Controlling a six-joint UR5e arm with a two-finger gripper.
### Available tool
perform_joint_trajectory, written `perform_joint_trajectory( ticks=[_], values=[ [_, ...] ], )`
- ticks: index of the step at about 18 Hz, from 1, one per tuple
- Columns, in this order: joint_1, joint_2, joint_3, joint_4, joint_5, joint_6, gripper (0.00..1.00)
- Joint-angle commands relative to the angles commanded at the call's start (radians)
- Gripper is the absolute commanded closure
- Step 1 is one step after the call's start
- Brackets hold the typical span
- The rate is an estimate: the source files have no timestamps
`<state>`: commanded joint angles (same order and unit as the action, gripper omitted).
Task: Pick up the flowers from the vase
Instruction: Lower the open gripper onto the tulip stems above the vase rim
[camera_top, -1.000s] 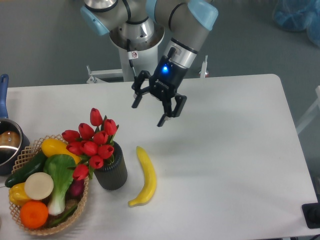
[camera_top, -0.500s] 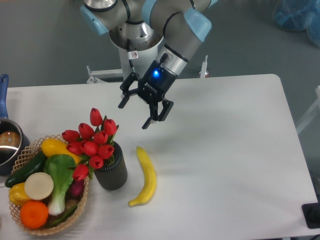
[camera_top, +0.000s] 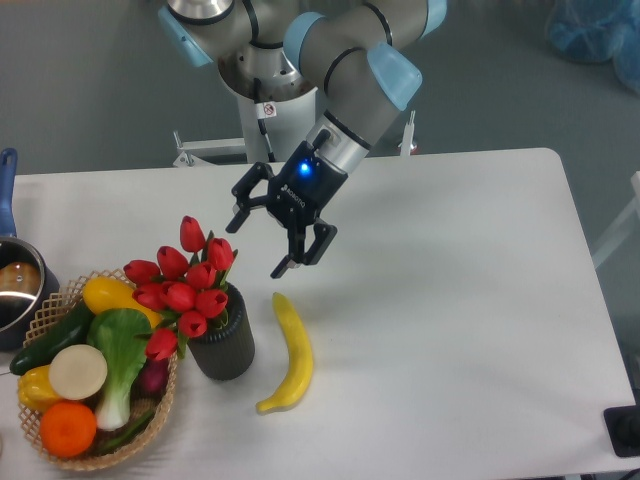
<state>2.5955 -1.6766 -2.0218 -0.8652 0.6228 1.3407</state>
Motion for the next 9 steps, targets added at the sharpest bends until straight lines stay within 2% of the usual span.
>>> perform_joint_trajectory(
  ticks=[6, 9],
  values=[
    [-0.051, -0.078, 0.086, 0.005, 0.0, -0.005, 0.0],
    [-0.08, -0.104, 0.109, 0.005, 0.0, -0.008, 0.0]
  ],
)
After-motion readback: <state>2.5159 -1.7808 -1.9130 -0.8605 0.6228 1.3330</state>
